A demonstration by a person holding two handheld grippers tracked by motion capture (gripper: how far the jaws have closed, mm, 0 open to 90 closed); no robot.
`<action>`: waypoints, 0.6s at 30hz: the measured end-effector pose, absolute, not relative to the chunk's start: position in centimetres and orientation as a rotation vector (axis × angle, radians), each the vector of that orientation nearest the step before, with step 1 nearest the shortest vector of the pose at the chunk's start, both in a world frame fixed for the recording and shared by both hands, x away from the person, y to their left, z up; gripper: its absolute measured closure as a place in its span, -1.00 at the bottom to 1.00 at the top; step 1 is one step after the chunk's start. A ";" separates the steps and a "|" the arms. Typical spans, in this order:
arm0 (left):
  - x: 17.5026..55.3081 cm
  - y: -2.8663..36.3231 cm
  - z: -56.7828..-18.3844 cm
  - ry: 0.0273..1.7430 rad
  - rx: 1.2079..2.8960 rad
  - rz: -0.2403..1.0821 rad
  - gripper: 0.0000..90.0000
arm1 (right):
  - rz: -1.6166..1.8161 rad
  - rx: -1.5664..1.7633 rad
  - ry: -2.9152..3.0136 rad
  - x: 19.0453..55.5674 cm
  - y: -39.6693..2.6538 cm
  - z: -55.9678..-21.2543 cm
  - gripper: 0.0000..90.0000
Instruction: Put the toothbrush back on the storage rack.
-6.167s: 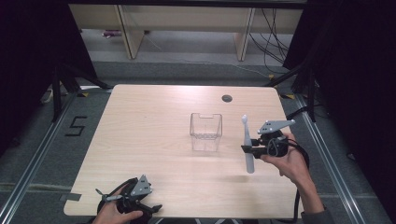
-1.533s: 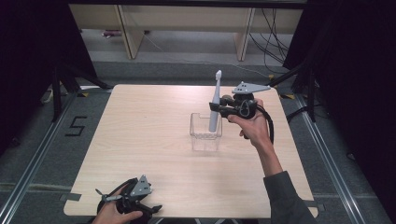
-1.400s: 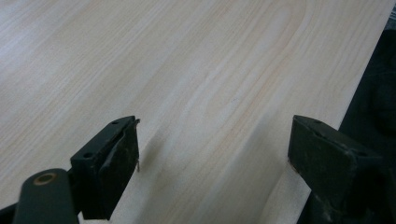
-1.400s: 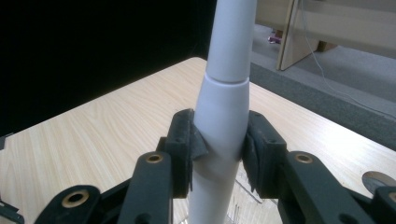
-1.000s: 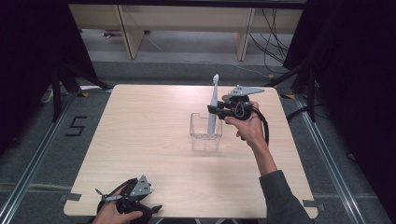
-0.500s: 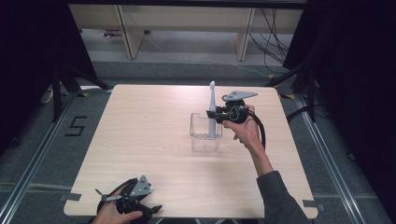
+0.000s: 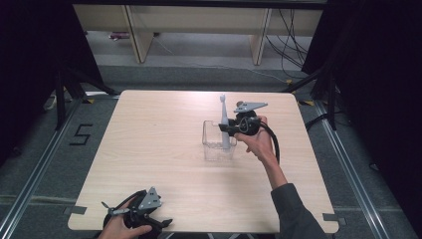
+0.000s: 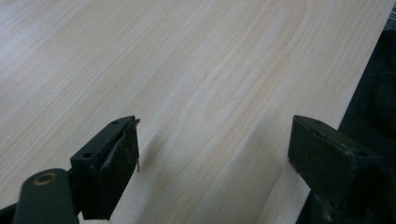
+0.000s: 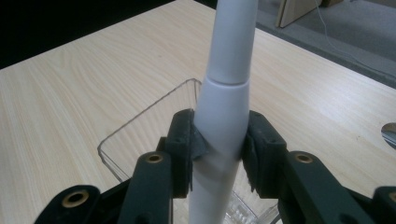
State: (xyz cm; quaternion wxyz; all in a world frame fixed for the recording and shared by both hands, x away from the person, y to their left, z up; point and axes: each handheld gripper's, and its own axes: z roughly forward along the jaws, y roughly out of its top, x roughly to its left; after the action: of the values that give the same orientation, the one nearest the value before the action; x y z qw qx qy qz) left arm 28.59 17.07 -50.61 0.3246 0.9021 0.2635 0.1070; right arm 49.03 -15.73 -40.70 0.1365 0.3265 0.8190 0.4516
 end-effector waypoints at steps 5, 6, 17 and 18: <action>28.7 17.1 -50.5 0.680 2.379 0.274 -0.65 | 1.270 0.919 2.371 49.2 -15.6 -40.9 0.46; 28.7 17.1 -50.5 0.679 2.378 0.274 -0.65 | 1.253 0.934 2.396 49.2 -15.5 -40.9 0.46; 28.8 17.2 -50.5 0.672 2.381 0.278 -0.65 | 1.185 0.936 2.444 49.6 -14.3 -42.1 0.46; 28.8 17.2 -50.5 0.668 2.382 0.280 -0.65 | 1.162 0.912 2.456 49.7 -14.4 -42.0 0.46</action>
State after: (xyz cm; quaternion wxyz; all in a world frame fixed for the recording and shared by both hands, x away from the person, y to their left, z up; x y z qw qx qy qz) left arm 28.79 17.18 -50.53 0.3200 0.9065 0.2540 0.1066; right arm 49.67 -14.36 -42.03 0.1371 0.3152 0.8488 0.4016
